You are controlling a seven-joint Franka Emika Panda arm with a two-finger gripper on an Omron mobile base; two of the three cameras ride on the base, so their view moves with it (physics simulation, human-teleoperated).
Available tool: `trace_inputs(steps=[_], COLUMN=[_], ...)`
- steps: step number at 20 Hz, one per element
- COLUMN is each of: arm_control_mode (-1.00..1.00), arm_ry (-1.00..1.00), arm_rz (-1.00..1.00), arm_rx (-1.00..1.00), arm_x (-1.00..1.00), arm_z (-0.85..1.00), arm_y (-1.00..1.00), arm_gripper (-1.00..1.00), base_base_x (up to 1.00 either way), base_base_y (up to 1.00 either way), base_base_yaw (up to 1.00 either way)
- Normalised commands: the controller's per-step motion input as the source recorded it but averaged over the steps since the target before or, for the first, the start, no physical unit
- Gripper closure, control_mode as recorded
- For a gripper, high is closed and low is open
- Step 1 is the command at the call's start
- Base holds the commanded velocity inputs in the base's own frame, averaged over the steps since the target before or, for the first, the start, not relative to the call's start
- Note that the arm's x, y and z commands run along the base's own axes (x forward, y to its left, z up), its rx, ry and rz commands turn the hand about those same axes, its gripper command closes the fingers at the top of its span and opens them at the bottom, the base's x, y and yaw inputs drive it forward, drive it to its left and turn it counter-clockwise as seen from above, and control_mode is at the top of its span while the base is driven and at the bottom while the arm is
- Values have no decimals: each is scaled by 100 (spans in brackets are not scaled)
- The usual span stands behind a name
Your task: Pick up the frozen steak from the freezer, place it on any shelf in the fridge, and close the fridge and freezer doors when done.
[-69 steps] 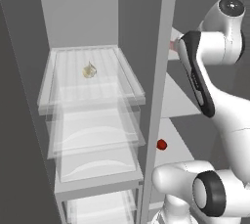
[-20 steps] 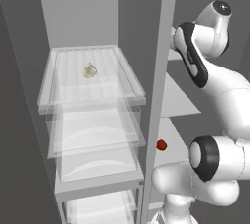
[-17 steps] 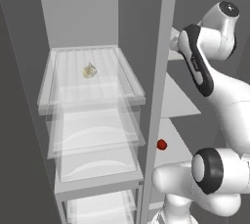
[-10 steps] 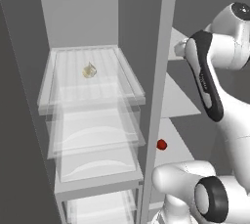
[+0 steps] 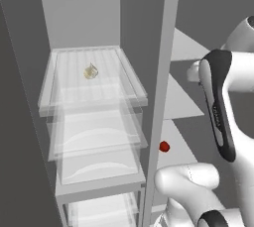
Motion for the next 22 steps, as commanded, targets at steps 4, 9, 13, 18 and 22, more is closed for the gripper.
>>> trace_inputs(steps=[4,9,13,18,22], arm_control_mode=[-100,-100,-100,-100,-100], arm_ry=[9,0,-4,-9,-8], arm_rz=[-1,-1,-10,-21,-28], arm_rx=[0,0,0,3,8], arm_x=[-100,-98,-52,1,38], arm_z=[-51,-29,-9,0,0], arm_y=[40,100,100,100,100], arm_gripper=[100,100,100,100,100], base_base_x=[0,0,0,0,0], base_base_y=[0,0,0,0,0], base_base_yaw=[0,0,0,0,0])
